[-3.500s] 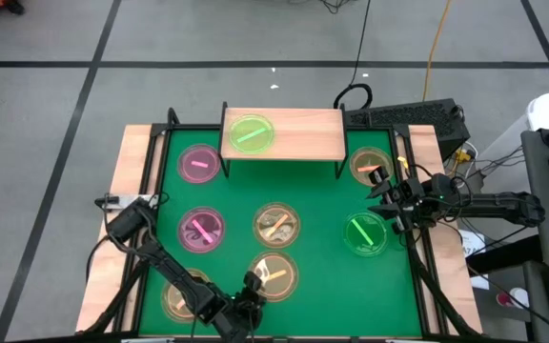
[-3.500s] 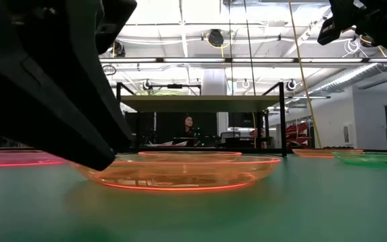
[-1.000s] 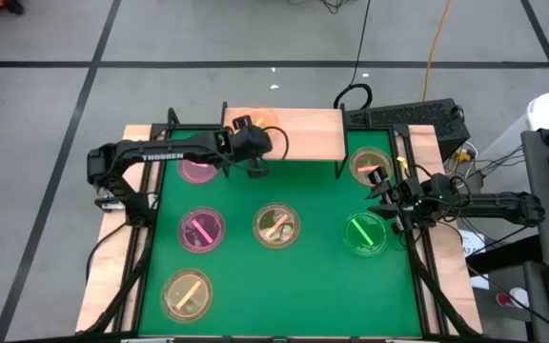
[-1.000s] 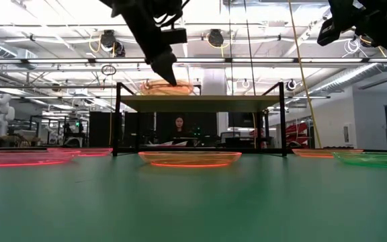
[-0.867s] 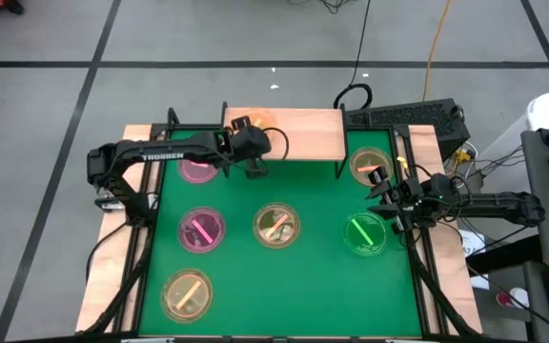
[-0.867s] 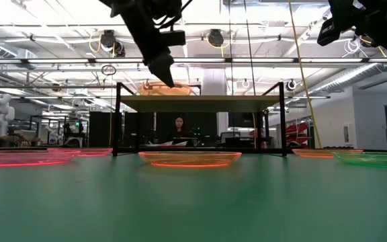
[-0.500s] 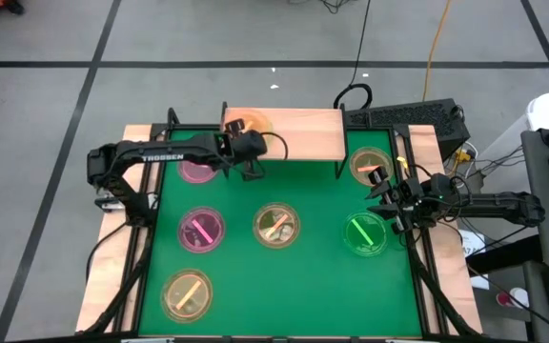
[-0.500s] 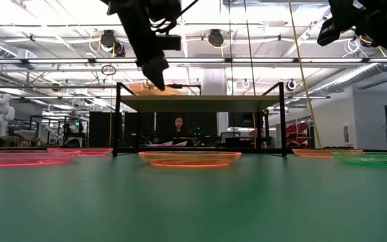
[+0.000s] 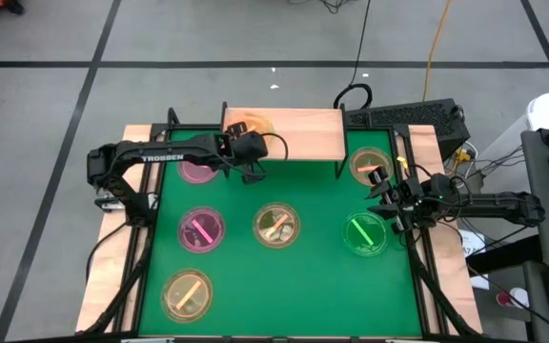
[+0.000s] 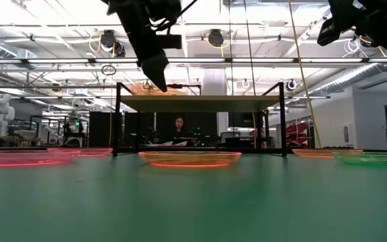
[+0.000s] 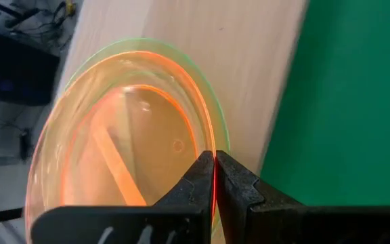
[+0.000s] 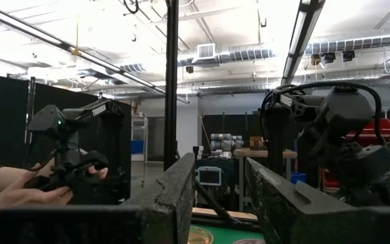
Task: Place and stack plates onto a shelf
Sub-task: Stack the bottom middle orange plate on the green plate on the shelf, then stack the top orange plate on the orange plate on the shelf
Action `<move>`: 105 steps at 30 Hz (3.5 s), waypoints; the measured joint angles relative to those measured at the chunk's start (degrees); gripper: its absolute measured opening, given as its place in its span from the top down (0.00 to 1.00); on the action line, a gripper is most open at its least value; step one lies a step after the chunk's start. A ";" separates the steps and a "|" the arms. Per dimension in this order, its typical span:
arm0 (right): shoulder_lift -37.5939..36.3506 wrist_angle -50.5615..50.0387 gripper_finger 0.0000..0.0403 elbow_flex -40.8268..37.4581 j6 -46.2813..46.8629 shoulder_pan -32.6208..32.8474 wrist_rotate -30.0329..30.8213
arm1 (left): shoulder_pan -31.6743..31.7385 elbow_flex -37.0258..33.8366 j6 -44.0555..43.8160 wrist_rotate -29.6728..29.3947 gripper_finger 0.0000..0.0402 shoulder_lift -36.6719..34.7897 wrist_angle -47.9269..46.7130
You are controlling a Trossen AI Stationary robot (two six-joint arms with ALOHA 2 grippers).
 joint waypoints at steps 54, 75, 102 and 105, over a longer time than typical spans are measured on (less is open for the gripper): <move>0.26 -0.17 0.72 0.01 0.00 0.00 0.00 | -19.11 -50.12 -8.12 21.67 0.74 -34.93 75.96; 0.28 0.85 0.72 0.01 0.13 0.00 -0.09 | -20.42 -52.26 -8.79 16.84 0.74 -34.99 83.66; 2.73 -33.98 0.72 6.23 2.49 0.15 29.89 | -20.01 -52.17 -6.45 14.00 0.74 -34.95 81.71; 4.52 -38.33 0.72 9.21 3.34 1.73 29.83 | -20.00 -52.17 -6.45 13.96 0.74 -34.95 81.69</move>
